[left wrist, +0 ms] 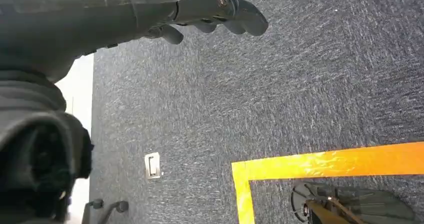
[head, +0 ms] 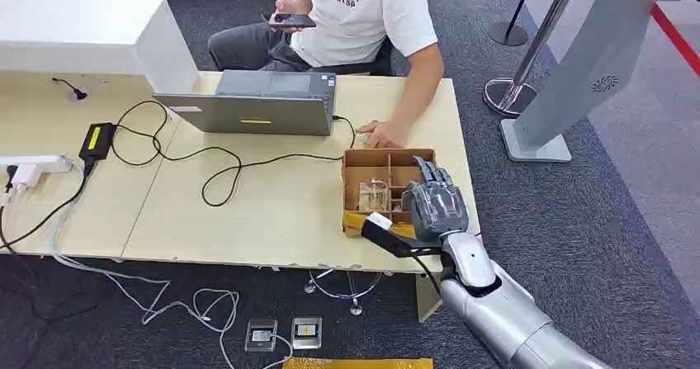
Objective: Pass the card to the sensor for recognition and then transmit it.
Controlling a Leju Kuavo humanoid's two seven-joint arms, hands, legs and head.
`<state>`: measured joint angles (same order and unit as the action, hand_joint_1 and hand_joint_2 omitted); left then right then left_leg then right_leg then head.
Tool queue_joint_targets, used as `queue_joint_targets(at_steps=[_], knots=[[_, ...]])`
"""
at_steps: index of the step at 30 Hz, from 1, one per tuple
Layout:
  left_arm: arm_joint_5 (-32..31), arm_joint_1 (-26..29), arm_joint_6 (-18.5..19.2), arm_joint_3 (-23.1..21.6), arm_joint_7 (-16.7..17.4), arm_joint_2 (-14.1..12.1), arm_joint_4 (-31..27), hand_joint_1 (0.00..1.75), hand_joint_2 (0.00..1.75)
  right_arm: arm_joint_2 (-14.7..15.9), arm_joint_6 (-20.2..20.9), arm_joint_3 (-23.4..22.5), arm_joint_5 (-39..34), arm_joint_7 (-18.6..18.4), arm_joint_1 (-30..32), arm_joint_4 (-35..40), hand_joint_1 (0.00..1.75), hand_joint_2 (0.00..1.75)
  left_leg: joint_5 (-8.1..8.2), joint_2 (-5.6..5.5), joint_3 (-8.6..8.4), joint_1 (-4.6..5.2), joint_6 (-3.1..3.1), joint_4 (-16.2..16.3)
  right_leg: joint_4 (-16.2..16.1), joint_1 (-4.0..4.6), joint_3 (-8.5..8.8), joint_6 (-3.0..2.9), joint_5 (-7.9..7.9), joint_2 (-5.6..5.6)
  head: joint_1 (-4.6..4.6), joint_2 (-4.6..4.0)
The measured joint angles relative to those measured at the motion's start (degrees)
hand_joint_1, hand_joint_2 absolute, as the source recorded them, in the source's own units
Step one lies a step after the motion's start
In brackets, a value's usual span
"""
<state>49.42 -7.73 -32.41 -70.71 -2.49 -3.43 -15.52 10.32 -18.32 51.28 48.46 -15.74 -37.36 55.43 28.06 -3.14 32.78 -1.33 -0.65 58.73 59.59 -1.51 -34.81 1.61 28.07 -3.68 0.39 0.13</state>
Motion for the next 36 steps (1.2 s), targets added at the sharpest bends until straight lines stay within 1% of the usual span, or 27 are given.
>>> queue_joint_targets(at_steps=[7,8,11,13,15,16,17,23,24,25,29,30,35,36], knots=[[-0.7,0.0,0.0,0.0,0.1,0.0,0.0,0.00,0.00,0.1,-1.9,-2.3,1.5,-1.2,-3.9,2.4,1.73,1.75,-0.01,0.00,-0.01,0.00,0.00,0.0,0.0,0.00,0.00,0.01,-0.01,-0.01,0.02,0.00],[-0.7,0.0,0.0,0.0,0.1,0.0,0.0,0.00,0.00,0.1,-1.9,-2.7,1.7,-1.2,-4.6,2.9,1.66,1.75,-0.01,0.01,-0.01,0.00,0.00,0.0,0.0,0.00,0.00,0.01,-0.01,-0.01,0.00,0.00],[-0.7,0.0,-0.1,0.0,0.1,0.0,0.0,0.00,0.00,0.1,-1.6,-3.6,2.2,-1.2,-7.1,4.2,1.62,1.75,-0.01,0.01,-0.01,0.00,0.00,0.0,0.0,0.00,-0.01,0.01,-0.01,-0.01,0.00,0.00],[-0.9,0.0,0.0,0.0,0.1,0.0,0.0,0.00,0.00,0.2,-1.1,-4.0,2.9,-1.4,-8.6,5.3,1.62,1.75,-0.01,0.01,-0.01,0.00,0.00,0.0,0.0,0.00,-0.01,0.01,-0.01,-0.01,0.02,0.00],[-1.3,-0.1,0.1,0.0,0.0,0.0,0.0,0.00,0.00,0.2,-0.5,-4.0,3.4,-1.7,-9.9,6.2,1.57,1.75,-0.01,0.01,-0.01,0.00,0.00,0.0,0.0,0.00,-0.01,0.01,-0.01,-0.02,0.02,0.00],[-1.5,-0.2,0.4,0.0,0.1,0.0,0.0,0.00,0.00,0.2,0.0,-4.0,3.8,-1.7,-10.6,6.6,1.57,1.75,-0.01,0.01,-0.01,0.00,0.00,0.0,0.0,0.00,-0.01,0.01,-0.01,-0.01,0.02,0.00],[-1.7,-0.3,0.6,0.0,0.2,0.0,0.0,0.00,0.00,0.2,0.6,-4.0,4.0,-1.8,-11.0,6.9,1.62,1.75,-0.01,0.00,-0.01,0.00,0.00,0.0,0.0,0.00,0.00,0.01,-0.01,-0.01,0.00,0.00],[-2.8,-0.9,1.6,0.0,1.0,0.0,0.0,0.00,0.00,-0.2,3.8,-3.4,4.0,-1.4,-14.6,7.0,1.62,1.75,-0.01,-0.01,0.02,0.00,0.00,0.0,0.0,0.00,0.00,0.01,-0.01,0.01,0.02,0.00],[-3.1,-1.0,1.7,0.0,1.2,-0.1,0.0,0.00,0.00,-0.5,4.3,-3.2,3.5,-1.0,-15.2,6.6,1.64,1.75,-0.01,-0.01,0.02,0.00,-0.01,0.0,0.0,0.00,0.00,0.01,-0.01,0.01,0.04,0.00],[-3.4,-1.1,1.9,-0.1,1.4,-0.1,0.0,0.00,0.00,-0.8,4.8,-2.9,2.9,-0.6,-15.9,5.8,1.61,1.75,-0.01,-0.01,0.02,0.00,-0.01,0.0,0.0,0.00,0.00,0.01,-0.01,0.00,-0.02,0.02],[-4.5,-1.7,2.3,-0.1,1.8,-0.2,0.0,0.00,0.00,-2.4,5.5,-2.2,0.8,0.5,-19.3,1.2,1.69,1.75,-0.01,-0.02,0.04,-0.01,-0.01,0.0,0.0,0.00,0.00,0.01,-0.01,0.02,0.04,0.00],[-4.7,-1.8,2.4,-0.1,1.8,-0.2,0.0,0.00,0.00,-2.8,5.4,-2.0,0.0,0.9,-20.2,-0.2,1.68,1.75,-0.01,-0.02,0.04,-0.01,-0.01,0.0,0.0,0.00,0.00,0.01,-0.01,0.02,0.00,0.00],[-5.7,-2.1,2.4,-0.1,2.3,-0.3,0.0,0.00,0.00,-5.0,5.3,-1.0,-2.4,0.8,-24.7,-7.5,1.69,1.75,-0.01,-0.04,0.05,-0.01,-0.01,0.0,0.0,0.00,-0.01,0.01,-0.01,0.01,0.02,0.00],[-5.9,-2.1,2.4,-0.1,2.6,-0.3,0.0,0.00,0.00,-5.3,5.5,-0.9,-2.4,0.6,-25.6,-8.6,1.73,1.75,-0.01,-0.04,0.06,-0.01,-0.01,0.0,0.0,0.00,-0.01,0.01,-0.01,0.02,0.02,0.00]])
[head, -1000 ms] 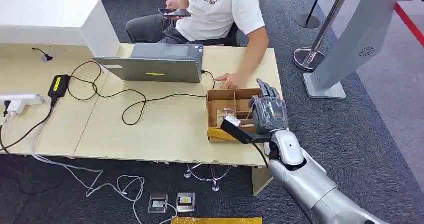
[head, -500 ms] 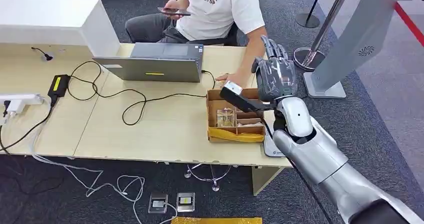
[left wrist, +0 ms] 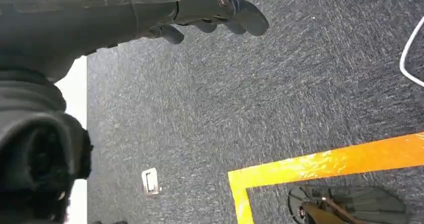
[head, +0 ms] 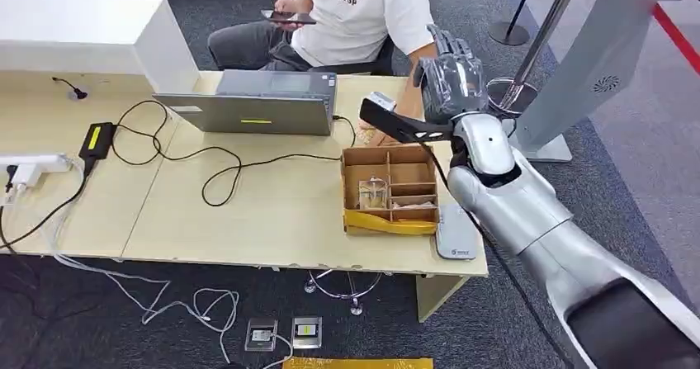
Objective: Pass the card to the sensor for recognition and then transmit it.
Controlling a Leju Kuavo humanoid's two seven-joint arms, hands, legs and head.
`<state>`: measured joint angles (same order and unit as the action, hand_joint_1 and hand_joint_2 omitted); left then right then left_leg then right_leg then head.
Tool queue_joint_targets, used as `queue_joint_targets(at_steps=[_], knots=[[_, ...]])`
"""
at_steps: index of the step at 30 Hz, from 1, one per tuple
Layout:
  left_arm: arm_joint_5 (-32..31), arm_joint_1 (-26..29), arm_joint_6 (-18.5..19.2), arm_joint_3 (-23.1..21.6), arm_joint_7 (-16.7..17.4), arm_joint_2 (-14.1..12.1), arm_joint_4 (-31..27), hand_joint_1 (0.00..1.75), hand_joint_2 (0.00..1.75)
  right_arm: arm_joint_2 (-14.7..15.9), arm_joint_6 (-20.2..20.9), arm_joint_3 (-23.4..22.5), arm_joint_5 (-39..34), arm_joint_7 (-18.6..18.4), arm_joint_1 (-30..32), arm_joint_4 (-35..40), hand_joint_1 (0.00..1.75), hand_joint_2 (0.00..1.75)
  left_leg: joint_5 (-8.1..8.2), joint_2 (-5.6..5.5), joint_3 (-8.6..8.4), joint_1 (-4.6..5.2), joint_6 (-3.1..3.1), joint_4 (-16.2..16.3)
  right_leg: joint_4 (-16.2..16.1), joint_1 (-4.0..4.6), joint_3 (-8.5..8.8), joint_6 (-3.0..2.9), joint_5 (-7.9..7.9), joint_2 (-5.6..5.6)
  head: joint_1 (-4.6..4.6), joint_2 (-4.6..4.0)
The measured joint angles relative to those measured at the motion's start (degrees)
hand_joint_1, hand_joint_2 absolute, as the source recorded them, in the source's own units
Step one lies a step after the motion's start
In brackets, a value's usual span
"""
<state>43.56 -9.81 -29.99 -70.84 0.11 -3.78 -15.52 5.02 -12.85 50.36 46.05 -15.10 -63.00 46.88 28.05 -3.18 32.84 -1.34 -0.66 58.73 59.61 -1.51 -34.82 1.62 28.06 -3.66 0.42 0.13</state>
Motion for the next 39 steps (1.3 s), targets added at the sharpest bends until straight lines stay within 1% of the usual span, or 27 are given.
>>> queue_joint_targets(at_steps=[1,2,3,4,5,6,11,18,29,30,31,32,33,34,39], knots=[[-0.2,0.0,0.0,0.0,0.3,0.0,0.0,0.00,0.00,-0.5,0.1,0.2,0.0,-0.2,-0.9,-1.4,1.69,1.75,0.00,0.00,0.00,0.00,0.00,0.0,0.0,0.00,-0.01,0.00,0.00,0.00,-0.02,0.00],[-0.4,0.0,0.0,0.0,0.5,-0.1,0.0,0.00,0.00,-1.0,0.4,0.5,0.0,-0.7,-1.8,-2.9,1.75,1.75,0.00,0.00,0.00,0.00,0.00,0.0,0.0,0.00,-0.01,0.00,0.00,0.00,0.00,0.00],[-0.5,0.0,0.0,0.0,0.6,-0.1,0.0,0.00,0.00,-1.3,0.6,0.7,0.0,-1.2,-2.5,-4.2,1.75,1.75,0.00,0.00,0.00,0.00,0.00,0.0,0.0,0.00,-0.01,0.00,0.00,0.00,-0.02,0.00],[-0.6,-0.1,0.2,0.0,0.7,-0.1,0.0,0.00,0.00,-1.7,0.7,0.8,0.1,-1.7,-3.2,-5.4,1.71,1.75,0.00,-0.01,0.00,0.00,0.00,0.0,0.0,0.00,-0.01,0.00,0.00,-0.01,0.02,0.00],[-0.9,-0.1,0.4,0.0,0.9,-0.2,0.0,0.00,0.00,-2.0,0.8,1.0,0.2,-2.1,-3.8,-6.6,1.75,1.75,0.00,-0.01,0.00,0.00,0.00,0.0,0.0,0.00,-0.01,0.00,0.00,0.00,-0.02,0.00],[-1.0,-0.1,0.5,0.0,1.1,-0.2,0.0,0.00,0.00,-2.2,0.9,1.3,0.2,-2.4,-4.3,-7.7,1.75,1.75,0.00,-0.01,0.00,0.00,0.00,0.0,0.0,0.00,-0.01,0.00,0.00,0.00,0.00,0.00],[-1.1,-0.1,0.6,0.0,1.2,-0.3,0.0,0.00,0.00,-3.1,0.9,2.2,-0.2,-2.9,-5.9,-11.9,1.73,1.75,0.00,0.01,-0.02,0.00,0.00,0.0,0.0,0.00,-0.01,0.00,0.00,0.00,0.00,0.00],[-1.7,-0.2,1.2,0.0,1.3,-0.4,0.0,0.00,0.00,-3.9,0.6,3.2,-0.2,-2.9,-6.2,-15.1,1.75,1.75,0.00,0.01,-0.02,0.00,0.00,0.0,0.0,0.00,-0.01,0.00,0.00,-0.01,0.00,0.00],[-2.6,-0.6,1.7,0.0,1.4,-0.6,0.0,0.00,0.00,-3.8,0.5,4.2,-0.8,-3.0,-6.1,-17.2,1.73,1.75,0.00,0.02,-0.04,0.00,0.00,0.0,0.0,0.00,-0.02,0.00,0.00,-0.02,0.00,0.00],[-2.6,-0.6,1.7,0.0,1.4,-0.6,0.0,0.00,0.00,-3.8,0.6,4.2,-0.8,-3.0,-6.1,-17.4,1.66,1.75,0.00,0.02,-0.04,0.00,0.00,0.0,0.0,0.00,-0.02,0.00,0.00,-0.02,0.00,0.00],[-2.6,-0.6,1.7,0.0,1.4,-0.6,0.0,0.00,0.00,-3.8,0.6,4.3,-0.8,-3.0,-6.1,-17.6,1.50,1.75,0.00,0.02,-0.04,0.00,0.00,0.0,0.0,0.00,-0.02,0.00,0.00,-0.02,0.00,0.02],[-2.6,-0.6,1.7,0.0,1.4,-0.6,0.0,0.00,0.00,-3.8,0.7,4.4,-0.8,-3.0,-6.1,-17.7,1.41,1.75,0.00,0.03,-0.04,0.00,0.00,0.0,0.0,0.00,-0.03,0.00,0.00,-0.03,0.00,0.00],[-2.7,-0.6,1.7,0.0,1.4,-0.6,0.0,0.00,0.00,-3.8,0.7,4.5,-0.8,-3.0,-6.1,-17.8,0.44,1.75,0.00,0.03,-0.04,0.00,0.00,0.0,0.0,0.00,-0.03,0.00,0.00,-0.03,-0.02,0.00],[-2.7,-0.6,1.7,0.0,1.4,-0.6,0.0,0.00,0.00,-3.7,0.8,4.6,-0.9,-3.0,-6.1,-17.9,0.00,1.75,0.00,0.03,-0.04,0.00,0.00,0.0,0.0,0.00,-0.04,0.00,0.00,-0.03,0.00,0.02],[-2.9,-0.6,1.7,0.0,1.5,-0.6,0.0,0.00,0.00,-3.6,-0.2,5.0,-0.9,-3.4,-5.8,-18.4,0.00,1.75,0.00,0.04,-0.04,0.00,0.00,0.0,0.0,0.00,-0.04,0.00,0.00,-0.04,0.00,0.02]])
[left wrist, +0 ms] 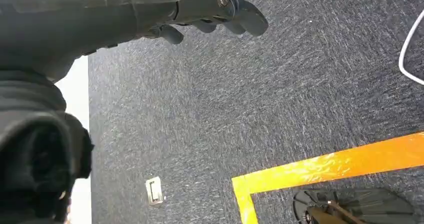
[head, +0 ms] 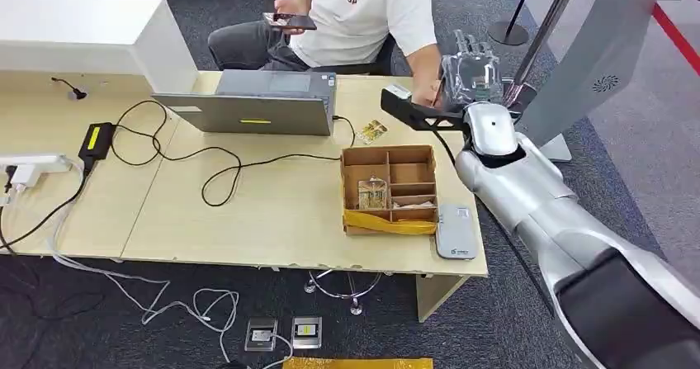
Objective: Pass the card to the sensor for recognition and then transmit it.
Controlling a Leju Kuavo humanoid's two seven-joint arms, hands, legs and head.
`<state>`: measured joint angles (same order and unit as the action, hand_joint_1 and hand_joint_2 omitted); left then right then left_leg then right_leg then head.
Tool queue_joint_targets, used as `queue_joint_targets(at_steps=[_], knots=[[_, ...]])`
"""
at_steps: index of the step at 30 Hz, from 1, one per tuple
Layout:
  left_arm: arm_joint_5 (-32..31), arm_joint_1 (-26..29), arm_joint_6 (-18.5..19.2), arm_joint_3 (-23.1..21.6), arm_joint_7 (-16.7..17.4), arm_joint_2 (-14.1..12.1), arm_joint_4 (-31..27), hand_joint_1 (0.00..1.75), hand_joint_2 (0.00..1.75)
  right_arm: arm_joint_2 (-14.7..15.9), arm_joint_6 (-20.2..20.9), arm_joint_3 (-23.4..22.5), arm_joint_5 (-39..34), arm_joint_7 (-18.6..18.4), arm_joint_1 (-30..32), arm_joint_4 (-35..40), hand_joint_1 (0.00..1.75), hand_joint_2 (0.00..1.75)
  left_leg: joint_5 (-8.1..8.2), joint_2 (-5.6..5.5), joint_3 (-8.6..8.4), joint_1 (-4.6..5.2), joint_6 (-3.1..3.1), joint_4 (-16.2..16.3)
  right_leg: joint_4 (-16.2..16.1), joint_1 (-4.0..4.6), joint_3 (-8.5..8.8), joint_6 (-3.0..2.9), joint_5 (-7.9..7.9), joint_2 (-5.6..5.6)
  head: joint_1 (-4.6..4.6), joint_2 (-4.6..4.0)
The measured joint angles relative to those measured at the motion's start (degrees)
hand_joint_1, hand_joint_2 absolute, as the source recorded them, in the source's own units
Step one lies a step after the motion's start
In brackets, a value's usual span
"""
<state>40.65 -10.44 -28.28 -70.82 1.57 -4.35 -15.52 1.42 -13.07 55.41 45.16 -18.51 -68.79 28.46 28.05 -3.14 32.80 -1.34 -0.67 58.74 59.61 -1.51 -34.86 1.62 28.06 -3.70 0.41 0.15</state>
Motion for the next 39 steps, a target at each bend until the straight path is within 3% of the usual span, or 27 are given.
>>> queue_joint_targets(at_steps=[4,8,11,14,19,24,27,29,31,36,39], knots=[[-0.6,0.0,-0.1,0.0,0.3,0.0,0.0,0.00,0.00,0.1,-3.8,0.5,-0.1,0.1,0.2,-0.2,0.00,1.75,0.00,0.00,0.00,0.00,0.00,0.0,0.0,0.00,0.00,0.00,0.00,0.00,0.00,-0.02],[-1.1,0.0,-0.5,0.1,0.3,0.0,0.0,0.00,0.00,0.6,-10.8,0.5,0.1,1.0,0.3,0.5,0.00,1.75,0.00,0.00,-0.01,0.00,0.00,0.0,0.0,0.00,0.00,0.00,0.00,0.00,0.00,0.00],[-1.3,0.1,-1.1,0.2,0.0,0.0,0.0,0.00,0.00,2.3,-15.8,0.5,3.8,-0.7,0.8,3.7,0.00,1.75,0.00,0.00,-0.03,0.00,0.00,0.0,0.0,0.00,0.00,0.00,0.00,0.00,-0.02,0.00],[-1.3,0.4,-1.6,0.4,-0.6,0.0,0.0,0.00,0.00,5.5,-17.6,0.1,10.5,-3.7,2.6,9.3,0.00,1.75,0.00,0.00,-0.06,0.01,0.00,0.0,0.0,0.00,0.00,0.00,0.00,0.00,0.00,-0.02],[-0.9,1.4,-2.6,1.6,-1.9,0.1,0.0,0.00,0.00,13.6,-17.1,-3.3,21.9,-8.0,8.3,22.0,0.00,1.75,0.02,-0.07,-0.08,0.02,0.02,0.0,-0.1,0.00,0.06,0.00,0.00,0.03,-0.02,-0.02],[-0.4,2.2,-3.0,2.3,-2.4,0.0,0.0,0.00,0.00,20.3,-15.2,-7.3,23.8,-8.8,12.8,32.2,0.00,1.75,0.07,0.09,-0.13,0.02,-0.01,0.0,-0.1,-0.02,-0.01,0.01,-0.01,-0.16,-0.07,-0.02],[1.1,2.7,-4.0,3.2,-3.8,0.0,0.0,0.00,0.00,25.1,-12.9,-10.4,24.8,-12.1,16.2,38.5,0.00,1.75,0.10,0.02,-0.33,0.02,0.02,0.1,-0.2,0.02,0.06,0.01,0.00,-0.08,-0.07,0.00],[2.4,3.5,-4.6,4.1,-4.8,0.0,0.0,0.00,0.00,30.6,-12.1,-14.2,23.1,-14.7,19.6,42.5,0.00,1.75,0.14,-0.21,-0.29,0.01,0.08,0.1,-0.2,0.03,0.22,0.02,0.06,0.17,0.00,-0.02],[3.1,4.5,-4.8,4.6,-5.1,0.1,0.0,0.00,0.00,34.8,-12.2,-18.0,21.3,-14.5,22.8,45.4,0.00,1.75,0.20,-0.12,-0.21,0.02,0.13,0.0,-0.2,0.01,0.27,0.03,0.07,0.14,0.02,-0.02],[3.4,4.8,-4.9,5.9,-5.1,0.0,0.0,0.00,0.00,40.4,-12.0,-24.1,21.7,-12.9,27.4,50.8,0.00,1.75,0.38,0.32,-0.33,0.07,0.17,0.0,-0.2,-0.05,0.17,0.04,0.06,-0.35,-0.09,-0.02],[3.7,4.6,-5.0,6.0,-5.2,0.1,0.0,0.00,0.00,42.4,-11.2,-26.7,21.7,-14.6,29.2,52.9,0.00,1.75,0.36,0.20,-0.33,0.03,0.16,0.0,-0.2,0.01,0.20,0.03,0.06,-0.21,-0.04,-0.02]])
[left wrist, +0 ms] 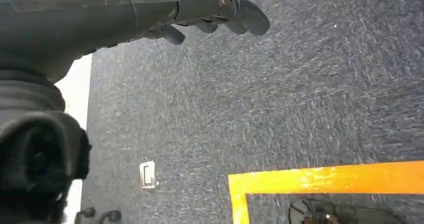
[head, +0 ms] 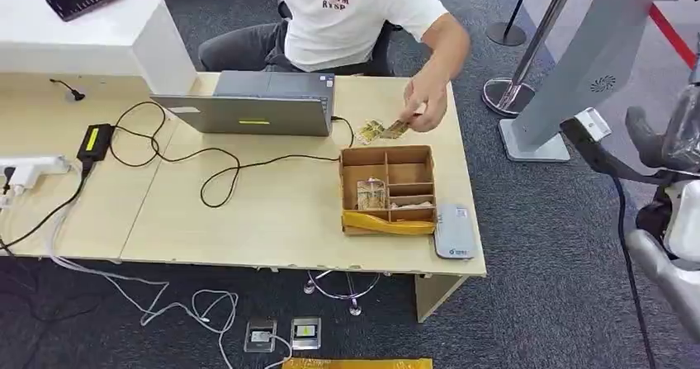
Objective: Pass the card to the sensor for recognition and then transmit it.
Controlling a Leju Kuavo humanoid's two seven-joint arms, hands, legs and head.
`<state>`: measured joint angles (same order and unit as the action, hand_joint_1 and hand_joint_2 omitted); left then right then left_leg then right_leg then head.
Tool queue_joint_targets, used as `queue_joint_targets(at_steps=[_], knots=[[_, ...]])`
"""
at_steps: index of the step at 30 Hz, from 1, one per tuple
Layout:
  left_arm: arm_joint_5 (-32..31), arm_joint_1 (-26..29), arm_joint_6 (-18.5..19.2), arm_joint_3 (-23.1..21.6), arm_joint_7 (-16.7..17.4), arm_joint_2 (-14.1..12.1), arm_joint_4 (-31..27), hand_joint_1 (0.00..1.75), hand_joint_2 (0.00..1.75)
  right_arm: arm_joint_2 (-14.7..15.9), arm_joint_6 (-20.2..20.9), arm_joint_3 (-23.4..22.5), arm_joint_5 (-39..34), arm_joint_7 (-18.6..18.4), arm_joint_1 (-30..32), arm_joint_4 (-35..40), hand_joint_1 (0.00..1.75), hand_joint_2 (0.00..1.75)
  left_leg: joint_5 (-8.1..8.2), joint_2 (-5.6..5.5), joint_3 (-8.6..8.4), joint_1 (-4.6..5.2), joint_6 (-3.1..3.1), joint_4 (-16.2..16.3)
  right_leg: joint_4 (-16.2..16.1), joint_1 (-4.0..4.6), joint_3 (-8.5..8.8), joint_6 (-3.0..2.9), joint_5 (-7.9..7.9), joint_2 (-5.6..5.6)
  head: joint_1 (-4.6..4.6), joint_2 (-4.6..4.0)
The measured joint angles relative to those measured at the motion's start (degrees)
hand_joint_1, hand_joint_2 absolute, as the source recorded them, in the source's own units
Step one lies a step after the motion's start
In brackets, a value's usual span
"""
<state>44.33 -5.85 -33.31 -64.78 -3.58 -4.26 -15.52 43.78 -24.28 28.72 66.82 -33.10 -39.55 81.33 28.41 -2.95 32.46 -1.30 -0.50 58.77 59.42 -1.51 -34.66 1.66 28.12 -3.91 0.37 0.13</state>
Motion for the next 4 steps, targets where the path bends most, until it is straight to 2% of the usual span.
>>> queue_joint_targets(at_steps=[4], knots=[[1.4,0.4,-0.5,1.1,0.0,0.4,0.0,0.00,0.00,3.6,-2.1,-5.8,-6.0,-4.6,5.7,0.6,0.00,1.75,0.01,-0.15,0.10,0.02,0.01,0.0,0.0,-0.03,0.02,-0.01,0.07,0.21,0.02,0.00]])
